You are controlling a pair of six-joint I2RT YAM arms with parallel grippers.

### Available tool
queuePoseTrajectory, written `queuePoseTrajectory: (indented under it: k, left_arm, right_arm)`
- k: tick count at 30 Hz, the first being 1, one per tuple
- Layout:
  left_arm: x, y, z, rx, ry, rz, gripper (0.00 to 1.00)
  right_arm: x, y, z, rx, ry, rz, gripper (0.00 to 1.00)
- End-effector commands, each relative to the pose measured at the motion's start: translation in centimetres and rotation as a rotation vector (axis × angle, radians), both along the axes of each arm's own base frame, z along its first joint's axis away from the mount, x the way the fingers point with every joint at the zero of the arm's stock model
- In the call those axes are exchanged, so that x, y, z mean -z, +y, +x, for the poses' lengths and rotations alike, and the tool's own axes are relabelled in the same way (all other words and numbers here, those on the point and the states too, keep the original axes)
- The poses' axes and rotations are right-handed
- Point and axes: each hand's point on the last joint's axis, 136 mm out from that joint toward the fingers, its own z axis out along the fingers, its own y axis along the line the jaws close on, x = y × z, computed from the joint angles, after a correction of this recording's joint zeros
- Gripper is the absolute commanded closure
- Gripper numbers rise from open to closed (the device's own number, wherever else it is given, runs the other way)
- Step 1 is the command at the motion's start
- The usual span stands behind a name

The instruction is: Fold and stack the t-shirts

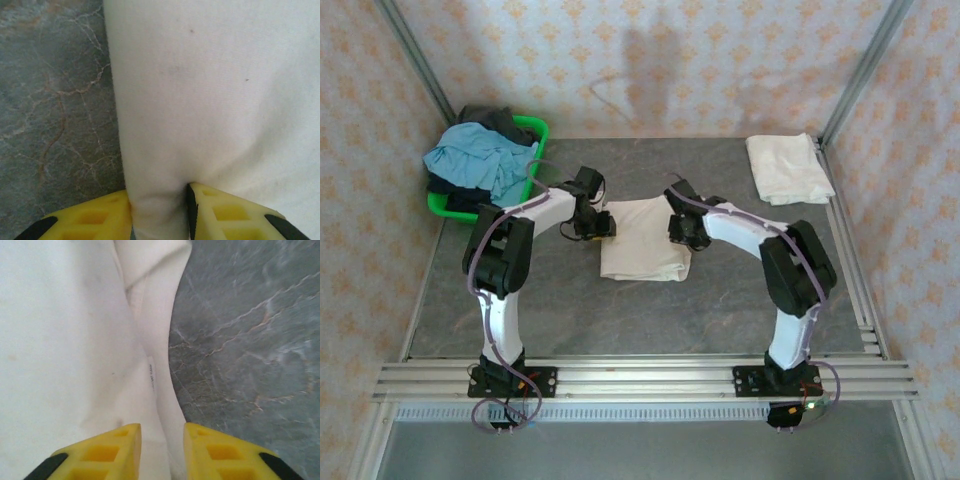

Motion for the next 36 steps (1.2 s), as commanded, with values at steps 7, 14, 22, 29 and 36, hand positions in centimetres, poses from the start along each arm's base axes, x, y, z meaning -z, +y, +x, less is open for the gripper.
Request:
queuePoseTrajectory:
  k: [7, 14, 22, 29, 36]
  left_arm:
    - [0.3, -0.5, 0.3, 0.035, 0.005, 0.006, 0.67]
    - [0.5, -1.0, 0.6, 0.037, 0.013, -0.010, 0.67]
    - [0.5, -1.4, 0.7, 0.041, 0.014, -0.018, 0.68]
    - [0.7, -1.8, 0.6, 0.047, 0.023, -0.023, 0.70]
    - [-1.0, -0.3, 0.6, 0.018, -0.003, -0.011, 0.70]
  right_arm:
    - [0.5, 0.8, 2.8, -0.055, 0.007, 0.016, 0.47]
    - [3.6, 0.6, 3.3, -0.046, 0.065, -0.036, 0.40]
    - [5.8, 2.7, 1.4, -0.080, 0.128, 0.019, 0.55]
    - [5.1, 3.1, 1.2, -0.077, 0.109, 0.002, 0.80]
    - [1.6, -0.1, 2.2, -0.035, 0.039, -0.068, 0.98]
